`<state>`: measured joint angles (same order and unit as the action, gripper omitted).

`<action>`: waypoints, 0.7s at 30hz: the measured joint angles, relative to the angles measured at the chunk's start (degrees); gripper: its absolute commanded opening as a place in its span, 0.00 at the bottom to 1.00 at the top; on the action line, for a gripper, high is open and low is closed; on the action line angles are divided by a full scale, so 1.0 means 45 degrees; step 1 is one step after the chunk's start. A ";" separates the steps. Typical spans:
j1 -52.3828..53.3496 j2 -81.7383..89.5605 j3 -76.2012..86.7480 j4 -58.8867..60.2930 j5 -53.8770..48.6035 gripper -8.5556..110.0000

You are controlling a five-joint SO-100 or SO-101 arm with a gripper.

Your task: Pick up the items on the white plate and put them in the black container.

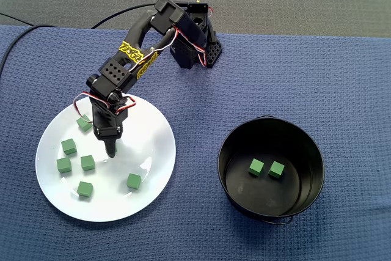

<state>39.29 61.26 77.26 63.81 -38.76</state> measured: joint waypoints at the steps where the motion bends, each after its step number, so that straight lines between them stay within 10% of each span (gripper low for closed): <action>1: 0.0000 -0.0020 0.0000 -0.0020 0.0000 0.15; 21: -0.0117 0.2109 -0.1895 0.1953 0.0742 0.07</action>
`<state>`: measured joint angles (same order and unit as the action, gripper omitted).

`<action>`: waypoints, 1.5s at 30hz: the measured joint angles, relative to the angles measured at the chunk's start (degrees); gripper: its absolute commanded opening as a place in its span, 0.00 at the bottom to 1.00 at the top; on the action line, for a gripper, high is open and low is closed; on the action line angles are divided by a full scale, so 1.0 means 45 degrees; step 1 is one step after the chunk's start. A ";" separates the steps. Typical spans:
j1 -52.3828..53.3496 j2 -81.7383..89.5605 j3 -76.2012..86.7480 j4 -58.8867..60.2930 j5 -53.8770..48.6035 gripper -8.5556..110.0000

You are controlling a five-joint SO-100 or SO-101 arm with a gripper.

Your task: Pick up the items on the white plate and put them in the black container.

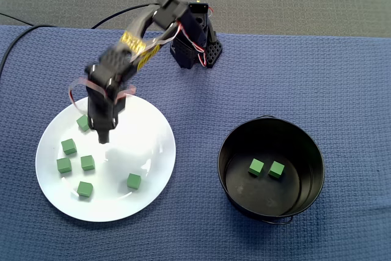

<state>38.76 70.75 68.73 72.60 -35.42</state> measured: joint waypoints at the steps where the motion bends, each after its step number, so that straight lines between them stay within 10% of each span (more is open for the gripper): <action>1: -0.0254 0.0566 -0.0547 0.0410 0.0156 0.07; 19: -1.2480 0.0508 -0.6934 0.5020 0.1758 0.07; 32: -1.4160 -0.1777 -0.3066 0.1855 0.2246 0.18; 45: -1.3848 -0.1133 -0.5957 0.4980 0.2246 0.29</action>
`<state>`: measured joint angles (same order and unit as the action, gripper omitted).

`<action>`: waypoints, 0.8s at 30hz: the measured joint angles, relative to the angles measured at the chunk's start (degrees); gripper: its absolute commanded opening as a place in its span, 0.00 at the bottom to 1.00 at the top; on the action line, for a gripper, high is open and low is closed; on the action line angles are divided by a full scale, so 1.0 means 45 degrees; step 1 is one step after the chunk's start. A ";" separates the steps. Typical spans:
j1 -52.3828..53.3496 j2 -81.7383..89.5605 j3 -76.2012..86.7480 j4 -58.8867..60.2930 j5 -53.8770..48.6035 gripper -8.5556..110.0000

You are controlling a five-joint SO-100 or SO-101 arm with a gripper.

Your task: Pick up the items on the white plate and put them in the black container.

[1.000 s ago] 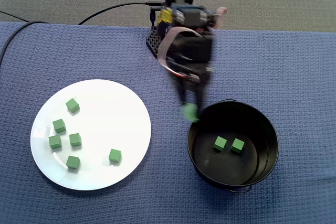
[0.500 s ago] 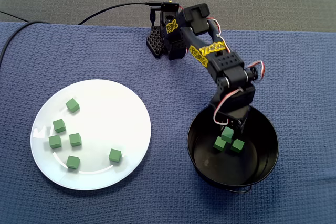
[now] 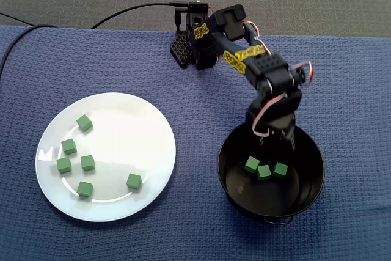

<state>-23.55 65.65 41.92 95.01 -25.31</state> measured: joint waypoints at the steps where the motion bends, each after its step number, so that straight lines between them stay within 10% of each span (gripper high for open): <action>1: 0.0312 0.0332 -0.0488 0.0430 0.0117 0.29; 15: 1.3516 0.4199 0.3125 -0.0117 0.2559 0.27; 24: 1.6465 0.2344 0.6582 -0.3320 0.4453 0.27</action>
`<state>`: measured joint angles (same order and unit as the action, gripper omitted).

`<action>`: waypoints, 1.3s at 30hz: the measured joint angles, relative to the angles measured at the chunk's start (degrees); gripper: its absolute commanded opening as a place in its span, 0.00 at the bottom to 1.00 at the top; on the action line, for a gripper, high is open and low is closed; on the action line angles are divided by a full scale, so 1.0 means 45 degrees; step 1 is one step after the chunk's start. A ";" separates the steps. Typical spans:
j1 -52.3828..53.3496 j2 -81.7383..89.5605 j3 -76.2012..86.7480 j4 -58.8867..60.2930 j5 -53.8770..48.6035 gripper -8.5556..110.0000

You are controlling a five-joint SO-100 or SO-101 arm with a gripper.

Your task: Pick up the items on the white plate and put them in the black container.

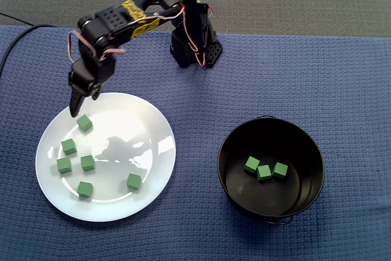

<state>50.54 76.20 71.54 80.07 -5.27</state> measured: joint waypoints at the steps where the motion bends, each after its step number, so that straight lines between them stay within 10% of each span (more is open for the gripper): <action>1: 0.0078 -0.0410 -0.0020 0.0000 0.0117 0.27; 39: 0.0332 -0.4277 -0.0527 -0.2207 0.0273 0.25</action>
<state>52.03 56.95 69.17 70.14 -4.04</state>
